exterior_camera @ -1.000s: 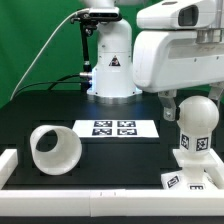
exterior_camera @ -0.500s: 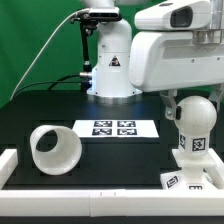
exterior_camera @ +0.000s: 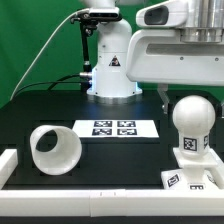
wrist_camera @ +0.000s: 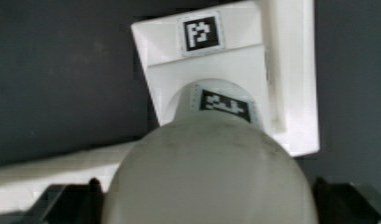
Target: Assemble lamp
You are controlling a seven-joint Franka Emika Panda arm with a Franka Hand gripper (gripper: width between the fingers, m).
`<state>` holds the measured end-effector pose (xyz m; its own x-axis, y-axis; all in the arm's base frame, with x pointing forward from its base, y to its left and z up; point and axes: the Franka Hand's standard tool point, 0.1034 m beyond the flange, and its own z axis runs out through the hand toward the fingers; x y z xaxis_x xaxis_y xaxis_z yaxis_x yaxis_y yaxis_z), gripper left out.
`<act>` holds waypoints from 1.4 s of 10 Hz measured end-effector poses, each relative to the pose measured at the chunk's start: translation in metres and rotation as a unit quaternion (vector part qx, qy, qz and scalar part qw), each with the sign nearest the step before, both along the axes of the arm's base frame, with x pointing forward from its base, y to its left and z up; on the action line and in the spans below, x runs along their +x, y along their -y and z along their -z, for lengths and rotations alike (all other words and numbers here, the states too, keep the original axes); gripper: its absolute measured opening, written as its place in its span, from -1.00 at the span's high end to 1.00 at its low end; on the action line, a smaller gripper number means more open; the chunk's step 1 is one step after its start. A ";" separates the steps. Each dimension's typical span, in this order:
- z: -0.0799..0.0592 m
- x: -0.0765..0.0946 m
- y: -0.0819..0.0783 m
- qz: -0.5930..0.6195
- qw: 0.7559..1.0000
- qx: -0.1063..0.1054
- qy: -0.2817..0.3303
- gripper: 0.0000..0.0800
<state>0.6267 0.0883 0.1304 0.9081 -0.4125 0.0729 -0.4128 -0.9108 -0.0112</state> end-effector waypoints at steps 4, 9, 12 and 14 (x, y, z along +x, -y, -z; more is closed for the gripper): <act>0.000 -0.002 0.001 0.137 0.991 0.013 -0.002 -0.42; 0.002 -0.008 -0.002 0.344 0.938 0.046 -0.023 -0.42; 0.003 -0.008 0.000 0.230 0.972 0.034 -0.021 -0.70; 0.000 -0.008 -0.005 0.041 0.999 0.016 -0.030 -0.74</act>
Offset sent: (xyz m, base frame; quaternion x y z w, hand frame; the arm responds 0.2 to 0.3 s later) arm 0.0000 0.0000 0.0000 0.0000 0.0000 0.1938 0.9810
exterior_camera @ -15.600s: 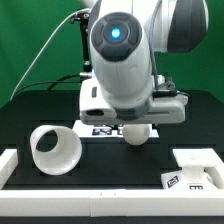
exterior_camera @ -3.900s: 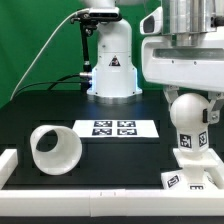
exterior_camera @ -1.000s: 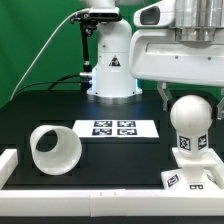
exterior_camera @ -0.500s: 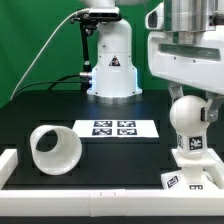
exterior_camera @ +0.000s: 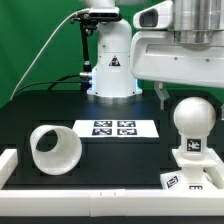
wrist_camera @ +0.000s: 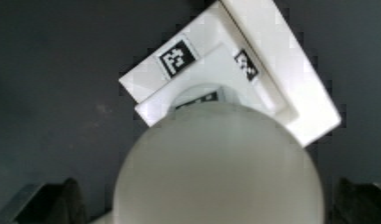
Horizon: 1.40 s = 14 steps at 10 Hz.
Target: Assemble lamp
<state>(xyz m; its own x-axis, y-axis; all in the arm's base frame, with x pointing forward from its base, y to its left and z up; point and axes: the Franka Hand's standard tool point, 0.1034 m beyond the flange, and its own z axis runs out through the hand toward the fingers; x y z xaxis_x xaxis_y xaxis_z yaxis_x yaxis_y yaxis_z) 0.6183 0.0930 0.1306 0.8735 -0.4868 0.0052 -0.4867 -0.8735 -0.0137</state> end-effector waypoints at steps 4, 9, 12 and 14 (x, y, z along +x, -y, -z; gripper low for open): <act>0.000 0.000 -0.001 -0.155 0.988 -0.001 -0.001 -0.75; -0.002 -0.001 -0.003 -0.457 0.889 -0.005 -0.021 -0.75; -0.002 -0.001 0.000 -0.531 0.847 -0.005 -0.021 -0.75; 0.003 0.009 0.005 -0.606 0.795 -0.014 -0.005 -0.75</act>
Offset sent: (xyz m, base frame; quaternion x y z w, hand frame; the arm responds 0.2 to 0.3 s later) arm 0.0000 0.0000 0.0000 0.0000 0.0000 -0.1938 0.9810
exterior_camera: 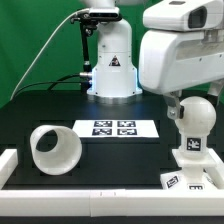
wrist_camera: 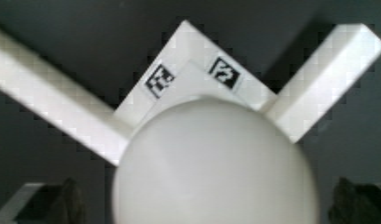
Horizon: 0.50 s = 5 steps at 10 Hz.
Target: Assemble lamp
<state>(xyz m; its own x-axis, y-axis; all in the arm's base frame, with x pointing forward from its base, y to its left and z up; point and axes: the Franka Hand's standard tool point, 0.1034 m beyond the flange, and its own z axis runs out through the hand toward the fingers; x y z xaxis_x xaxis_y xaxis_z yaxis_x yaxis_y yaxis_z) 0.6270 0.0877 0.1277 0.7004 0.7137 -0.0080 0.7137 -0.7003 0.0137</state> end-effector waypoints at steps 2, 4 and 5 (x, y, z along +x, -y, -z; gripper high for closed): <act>0.001 0.002 0.002 0.010 1.000 0.001 0.007 -0.72; 0.001 0.002 0.003 0.028 1.000 0.001 0.007 -0.42; 0.001 0.002 0.003 0.050 0.999 0.001 0.008 -0.42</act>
Offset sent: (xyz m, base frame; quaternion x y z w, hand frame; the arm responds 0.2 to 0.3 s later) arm 0.0000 0.0000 0.0000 0.0000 0.0000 0.0000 1.0000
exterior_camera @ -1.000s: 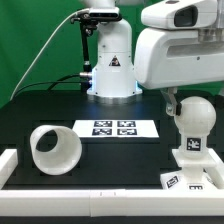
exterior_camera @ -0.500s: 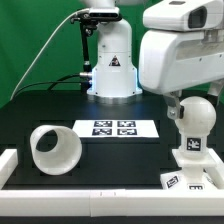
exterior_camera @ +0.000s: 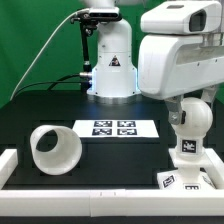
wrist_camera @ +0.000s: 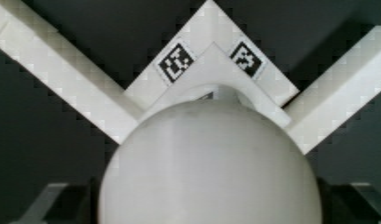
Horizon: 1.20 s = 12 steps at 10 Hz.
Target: Assemble lamp
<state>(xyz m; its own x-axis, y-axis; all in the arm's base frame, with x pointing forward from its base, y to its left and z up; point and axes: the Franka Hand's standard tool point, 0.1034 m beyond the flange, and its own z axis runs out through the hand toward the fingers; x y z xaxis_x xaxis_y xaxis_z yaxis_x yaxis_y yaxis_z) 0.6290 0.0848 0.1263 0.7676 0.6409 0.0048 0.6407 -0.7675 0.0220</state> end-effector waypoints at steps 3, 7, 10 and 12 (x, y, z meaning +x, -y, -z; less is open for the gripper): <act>0.000 0.003 -0.007 0.164 0.986 0.011 0.041 -0.42; -0.002 0.005 -0.003 0.384 0.922 0.028 0.049 -0.42; -0.003 0.006 0.000 0.454 0.889 0.030 0.049 -0.43; -0.003 0.005 0.001 0.575 0.816 0.034 0.048 -0.43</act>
Offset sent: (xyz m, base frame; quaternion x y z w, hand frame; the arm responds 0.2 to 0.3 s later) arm -0.0042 -0.0013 -0.0071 -0.0513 0.0244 0.3632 0.9300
